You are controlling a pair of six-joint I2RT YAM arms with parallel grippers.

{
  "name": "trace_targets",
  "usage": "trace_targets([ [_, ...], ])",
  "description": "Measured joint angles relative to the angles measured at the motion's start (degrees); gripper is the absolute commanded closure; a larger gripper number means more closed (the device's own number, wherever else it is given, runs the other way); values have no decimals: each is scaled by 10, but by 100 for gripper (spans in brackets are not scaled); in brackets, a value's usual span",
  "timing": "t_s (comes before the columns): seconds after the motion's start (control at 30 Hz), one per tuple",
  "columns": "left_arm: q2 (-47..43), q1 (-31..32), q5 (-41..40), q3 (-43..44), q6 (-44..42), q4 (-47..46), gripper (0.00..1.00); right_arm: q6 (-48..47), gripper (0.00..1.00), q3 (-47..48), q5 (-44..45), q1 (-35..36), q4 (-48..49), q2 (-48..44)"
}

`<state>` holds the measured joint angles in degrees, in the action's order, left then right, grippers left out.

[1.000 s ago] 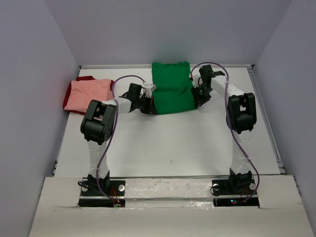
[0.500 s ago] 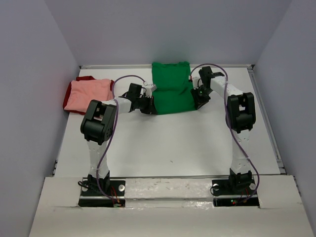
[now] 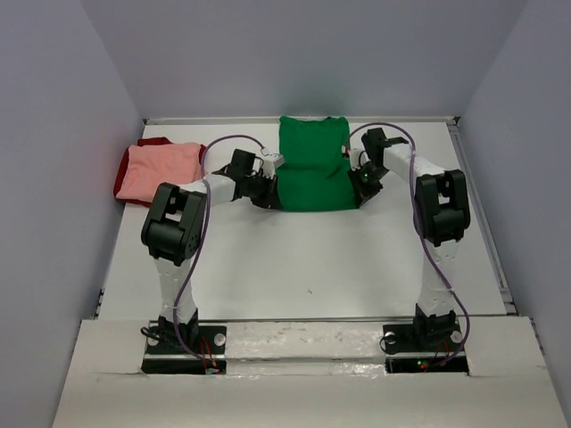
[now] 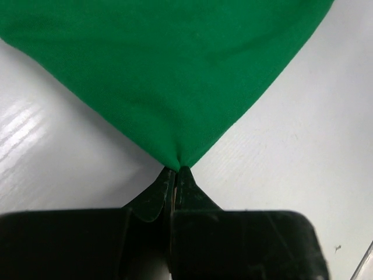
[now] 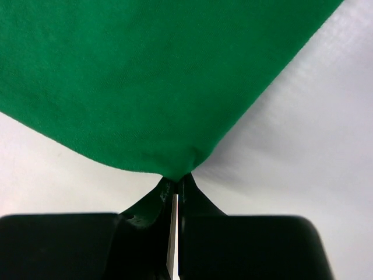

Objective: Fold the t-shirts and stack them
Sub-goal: Fold the tshirt

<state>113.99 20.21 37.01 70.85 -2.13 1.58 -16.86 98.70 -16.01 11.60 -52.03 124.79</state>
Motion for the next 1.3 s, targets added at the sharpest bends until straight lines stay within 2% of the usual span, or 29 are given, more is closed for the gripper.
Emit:
trace_targets([
  [0.33, -57, 4, 42, -8, -116, 114, 100, -14, 100, -94, 10, 0, -8, -110],
  [1.0, -219, 7, 154, -20, -327, 332, 100, -47, 100, -153, -22, 1, -91, -284],
  [1.3, -254, 9, 190, -20, -428, 435, 100, -66, 100, -153, -47, 1, -140, -321],
])
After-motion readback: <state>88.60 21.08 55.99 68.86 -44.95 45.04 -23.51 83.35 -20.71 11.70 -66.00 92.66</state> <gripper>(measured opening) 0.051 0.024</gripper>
